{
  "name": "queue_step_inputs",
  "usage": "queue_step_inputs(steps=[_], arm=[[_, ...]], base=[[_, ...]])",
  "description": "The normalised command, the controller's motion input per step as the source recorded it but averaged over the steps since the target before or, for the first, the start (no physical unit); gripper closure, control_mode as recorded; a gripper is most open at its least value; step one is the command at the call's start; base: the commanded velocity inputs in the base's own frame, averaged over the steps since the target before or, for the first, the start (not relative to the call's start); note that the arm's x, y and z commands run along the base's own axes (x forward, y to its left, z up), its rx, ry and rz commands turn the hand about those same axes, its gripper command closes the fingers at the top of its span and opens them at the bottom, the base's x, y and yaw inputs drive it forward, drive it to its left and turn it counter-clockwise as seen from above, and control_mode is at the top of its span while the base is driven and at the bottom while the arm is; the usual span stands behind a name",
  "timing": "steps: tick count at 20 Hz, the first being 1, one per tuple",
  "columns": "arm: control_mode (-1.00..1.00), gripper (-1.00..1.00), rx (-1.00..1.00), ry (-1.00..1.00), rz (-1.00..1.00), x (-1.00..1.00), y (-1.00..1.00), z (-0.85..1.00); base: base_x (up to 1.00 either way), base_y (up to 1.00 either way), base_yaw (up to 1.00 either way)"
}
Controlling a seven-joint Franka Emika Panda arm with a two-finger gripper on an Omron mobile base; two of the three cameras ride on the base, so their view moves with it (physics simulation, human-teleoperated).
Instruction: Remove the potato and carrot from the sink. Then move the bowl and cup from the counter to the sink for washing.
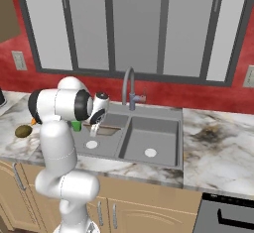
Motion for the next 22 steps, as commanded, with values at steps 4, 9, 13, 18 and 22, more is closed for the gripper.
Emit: queue_step_inputs(steps=[4,9,13,18,22], arm=[[-1.0,1.0,-0.04,0.0,-0.01,-0.18,-0.08,-0.33],[-1.0,1.0,-0.07,0.0,-0.03,-0.22,-0.03,-0.36],[-1.0,-1.0,-0.07,0.0,-0.04,-0.2,0.0,-0.36],[-1.0,-1.0,-0.02,0.0,-0.05,-0.19,0.0,-0.31],[-1.0,-1.0,0.0,0.0,-0.06,-0.11,0.0,-0.25]], base=[[0.0,0.0,0.0],[0.0,0.0,0.0],[0.0,0.0,0.0],[0.0,0.0,0.0],[0.0,0.0,0.0]])
